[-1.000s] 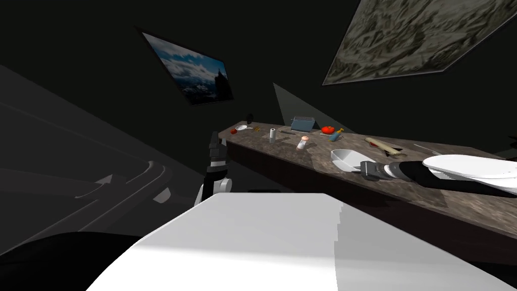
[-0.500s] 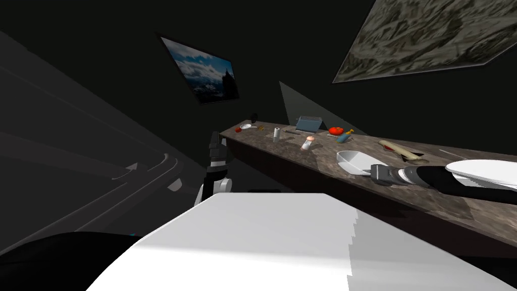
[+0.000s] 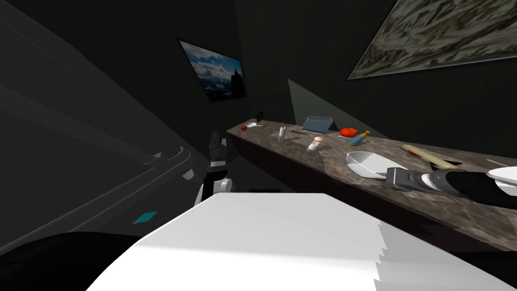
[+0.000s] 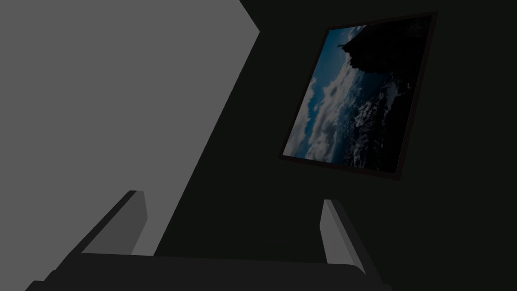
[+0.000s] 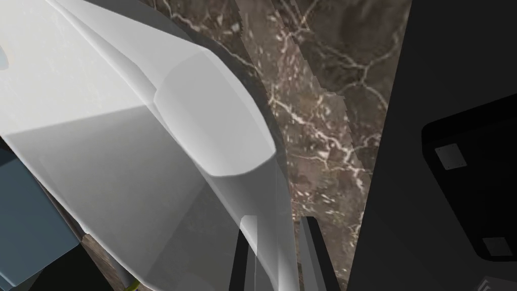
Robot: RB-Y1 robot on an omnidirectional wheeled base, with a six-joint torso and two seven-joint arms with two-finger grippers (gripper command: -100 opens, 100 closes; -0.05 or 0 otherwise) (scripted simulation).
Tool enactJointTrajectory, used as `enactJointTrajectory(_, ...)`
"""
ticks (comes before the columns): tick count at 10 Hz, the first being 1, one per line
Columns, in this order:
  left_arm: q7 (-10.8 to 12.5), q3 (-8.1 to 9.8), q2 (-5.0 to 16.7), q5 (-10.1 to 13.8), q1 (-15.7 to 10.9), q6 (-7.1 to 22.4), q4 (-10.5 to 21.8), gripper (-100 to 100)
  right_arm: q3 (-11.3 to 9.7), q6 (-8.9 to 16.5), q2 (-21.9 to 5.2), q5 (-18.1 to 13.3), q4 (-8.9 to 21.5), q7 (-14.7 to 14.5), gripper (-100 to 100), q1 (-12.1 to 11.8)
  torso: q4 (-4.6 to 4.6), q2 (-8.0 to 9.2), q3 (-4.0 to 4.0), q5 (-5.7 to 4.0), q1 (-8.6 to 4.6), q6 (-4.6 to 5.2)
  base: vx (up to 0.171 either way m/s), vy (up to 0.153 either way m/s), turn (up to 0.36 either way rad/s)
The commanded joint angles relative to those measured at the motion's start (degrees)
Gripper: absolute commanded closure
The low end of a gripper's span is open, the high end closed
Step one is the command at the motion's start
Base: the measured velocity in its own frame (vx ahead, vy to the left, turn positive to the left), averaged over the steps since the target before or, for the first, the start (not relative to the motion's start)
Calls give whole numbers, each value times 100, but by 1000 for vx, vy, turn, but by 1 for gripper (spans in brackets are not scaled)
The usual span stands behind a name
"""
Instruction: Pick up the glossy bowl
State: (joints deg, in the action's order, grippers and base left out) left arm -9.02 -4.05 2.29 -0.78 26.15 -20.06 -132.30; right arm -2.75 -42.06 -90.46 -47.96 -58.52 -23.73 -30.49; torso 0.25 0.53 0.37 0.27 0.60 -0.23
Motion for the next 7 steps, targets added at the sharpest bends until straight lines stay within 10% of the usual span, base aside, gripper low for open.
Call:
enactJointTrajectory(1, 0, 0, 0, 0, 0, 0, 0, 0, 13, 40, -17, 4, -37, 29, 100, -179, 0, 0, 0, 0, 0, 0, 2, 6, -46)
enactJointTrajectory(2, 0, 0, 0, 0, 0, 0, 0, 0, 288, 22, -32, 250, 121, -141, 100, -388, 1, -3, -1, 2, 0, -2, -41, 28, 229)
enactJointTrajectory(6, 0, 0, 0, 0, 0, 0, 0, 0, 316, -11, -31, 239, 156, -154, 100, -541, 6, 0, 3, 17, 15, 1, -18, 9, 43)
enactJointTrajectory(7, 0, 0, 0, 0, 0, 0, 0, 0, 314, -14, -30, 239, 159, -156, 0, -551, 7, -2, 2, 19, 16, -4, 0, 0, 0)
